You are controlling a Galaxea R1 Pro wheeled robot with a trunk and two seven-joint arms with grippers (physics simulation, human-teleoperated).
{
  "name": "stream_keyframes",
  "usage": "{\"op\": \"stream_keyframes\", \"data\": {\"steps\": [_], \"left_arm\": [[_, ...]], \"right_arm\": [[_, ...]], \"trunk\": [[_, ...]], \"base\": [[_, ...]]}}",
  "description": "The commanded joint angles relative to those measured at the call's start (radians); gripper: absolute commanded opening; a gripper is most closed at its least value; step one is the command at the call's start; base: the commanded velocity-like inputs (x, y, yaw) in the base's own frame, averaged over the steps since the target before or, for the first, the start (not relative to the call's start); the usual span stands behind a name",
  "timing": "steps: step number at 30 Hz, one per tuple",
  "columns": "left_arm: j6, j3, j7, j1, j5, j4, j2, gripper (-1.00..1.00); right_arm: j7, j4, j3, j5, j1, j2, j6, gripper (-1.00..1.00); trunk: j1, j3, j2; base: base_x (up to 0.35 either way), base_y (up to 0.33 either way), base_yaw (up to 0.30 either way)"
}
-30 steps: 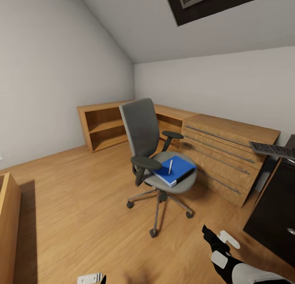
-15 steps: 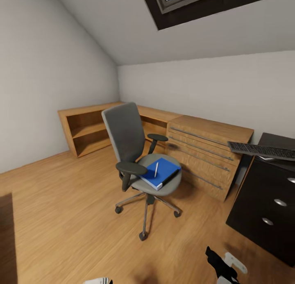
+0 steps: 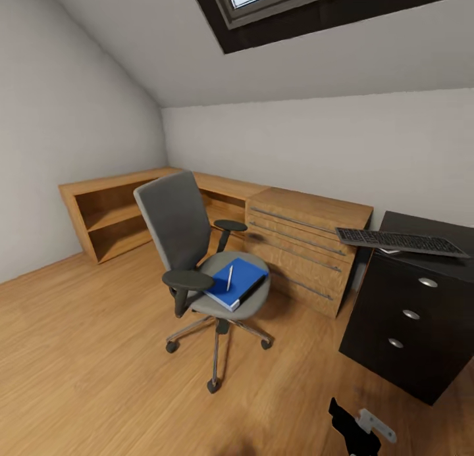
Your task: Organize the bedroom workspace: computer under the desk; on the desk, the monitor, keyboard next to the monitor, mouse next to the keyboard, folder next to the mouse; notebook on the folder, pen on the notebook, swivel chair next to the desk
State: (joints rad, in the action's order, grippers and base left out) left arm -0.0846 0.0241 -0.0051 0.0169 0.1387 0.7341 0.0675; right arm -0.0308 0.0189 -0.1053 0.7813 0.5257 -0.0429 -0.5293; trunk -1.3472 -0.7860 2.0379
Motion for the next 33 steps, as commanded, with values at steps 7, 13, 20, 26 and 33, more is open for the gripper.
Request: {"op": "stream_keyframes", "data": {"steps": [7, 13, 20, 26, 33], "left_arm": [[-0.002, 0.002, -0.002, 0.000, 0.011, -0.009, 0.000, 1.00], [-0.003, 0.002, -0.002, 0.000, 0.011, -0.012, 0.003, 1.00], [-0.021, 0.003, -0.002, 0.000, 0.010, -0.013, 0.009, 1.00], [-0.095, 0.005, -0.002, 0.006, 0.004, -0.007, 0.016, 1.00], [-0.099, 0.000, 0.002, 0.017, 0.003, 0.015, 0.025, 1.00]], "right_arm": [[-0.003, 0.002, -0.008, -0.001, 0.001, 0.001, -0.008, 1.00], [-0.003, 0.001, -0.008, -0.004, 0.000, 0.002, -0.009, 1.00], [-0.003, 0.002, -0.008, -0.004, 0.000, 0.002, -0.009, 1.00], [-0.007, 0.004, -0.007, 0.001, -0.005, 0.006, -0.014, 1.00], [-0.008, 0.001, -0.007, -0.006, -0.045, 0.046, -0.018, 1.00]], "trunk": [[0.027, 0.021, -0.049], [0.050, 0.040, -0.091], [0.077, 0.062, -0.140], [0.100, 0.081, -0.182], [0.127, 0.103, -0.231]], "base": [[0.000, 0.000, -0.067], [0.000, 0.000, -0.012], [0.000, 0.000, -0.002], [0.000, 0.000, 0.000], [0.000, 0.000, 0.000]]}}
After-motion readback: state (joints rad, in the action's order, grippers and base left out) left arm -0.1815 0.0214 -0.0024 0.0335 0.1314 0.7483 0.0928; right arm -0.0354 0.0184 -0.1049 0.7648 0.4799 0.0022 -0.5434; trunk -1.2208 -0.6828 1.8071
